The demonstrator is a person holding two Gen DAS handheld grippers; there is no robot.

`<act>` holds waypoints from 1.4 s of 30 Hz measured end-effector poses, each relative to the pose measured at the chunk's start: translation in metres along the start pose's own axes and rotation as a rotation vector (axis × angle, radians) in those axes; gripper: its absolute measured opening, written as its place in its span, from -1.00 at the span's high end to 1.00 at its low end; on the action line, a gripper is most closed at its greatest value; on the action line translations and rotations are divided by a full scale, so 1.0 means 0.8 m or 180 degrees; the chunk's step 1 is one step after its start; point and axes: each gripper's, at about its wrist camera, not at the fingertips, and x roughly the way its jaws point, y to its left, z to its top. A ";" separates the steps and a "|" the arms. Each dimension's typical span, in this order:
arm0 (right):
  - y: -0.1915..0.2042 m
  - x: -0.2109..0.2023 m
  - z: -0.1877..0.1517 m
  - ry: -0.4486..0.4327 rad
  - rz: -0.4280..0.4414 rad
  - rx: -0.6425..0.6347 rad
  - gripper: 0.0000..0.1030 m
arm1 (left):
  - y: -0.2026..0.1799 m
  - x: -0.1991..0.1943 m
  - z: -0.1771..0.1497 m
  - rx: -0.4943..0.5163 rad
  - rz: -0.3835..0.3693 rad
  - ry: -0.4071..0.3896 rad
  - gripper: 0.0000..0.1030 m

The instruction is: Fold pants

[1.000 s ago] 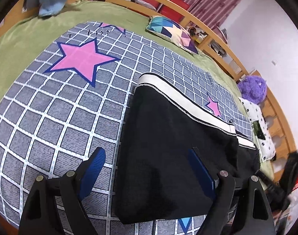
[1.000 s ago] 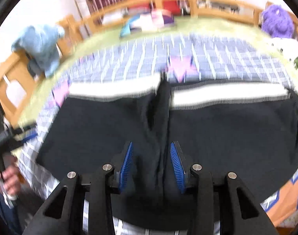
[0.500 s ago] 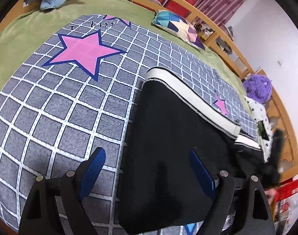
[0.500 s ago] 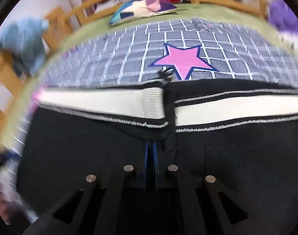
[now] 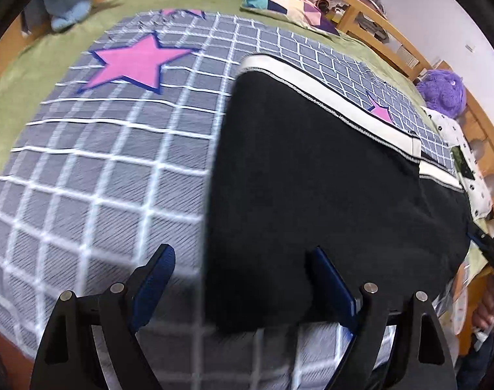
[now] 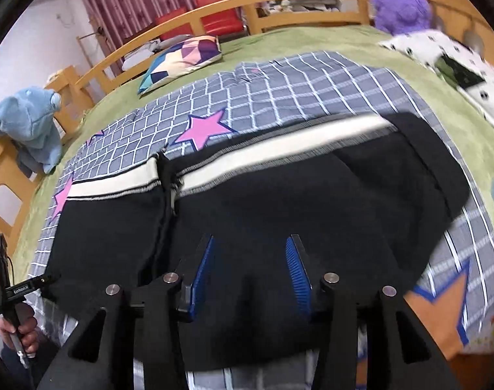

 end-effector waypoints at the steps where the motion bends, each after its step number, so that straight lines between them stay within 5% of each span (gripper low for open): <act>1: 0.000 -0.004 -0.004 -0.0004 0.0046 0.0041 0.13 | 0.004 -0.007 -0.005 0.0003 0.0026 -0.0009 -0.66; 12: 0.111 0.053 -0.053 0.0450 0.0646 -0.0109 0.13 | -0.001 -0.031 -0.062 0.0418 0.0189 -0.0091 -0.47; 16: 0.124 0.072 -0.065 0.0484 0.0472 -0.0034 0.13 | -0.005 -0.011 -0.048 0.0464 0.0446 -0.0214 0.03; 18: 0.125 0.076 -0.066 0.0487 0.0473 0.0072 0.13 | -0.006 -0.003 -0.040 0.0417 0.0364 -0.0244 0.10; 22: 0.132 0.084 -0.067 0.0491 0.0366 0.0145 0.13 | -0.016 -0.011 -0.036 0.0565 0.0274 -0.0446 0.84; 24: 0.141 0.082 -0.068 0.0453 0.0252 -0.0010 0.48 | 0.000 -0.030 -0.039 0.0488 0.0215 -0.0661 0.84; 29: 0.146 0.077 -0.086 0.0506 0.0321 -0.0201 0.50 | 0.015 -0.009 -0.044 0.0468 0.0294 -0.0366 0.76; 33: 0.148 0.074 -0.094 0.0555 0.0227 -0.0402 0.48 | 0.017 -0.027 -0.047 0.0518 0.0444 -0.0327 0.29; 42: 0.171 0.029 -0.067 0.0096 0.0399 -0.0524 0.39 | 0.013 -0.086 -0.021 0.0528 0.0074 -0.0696 0.22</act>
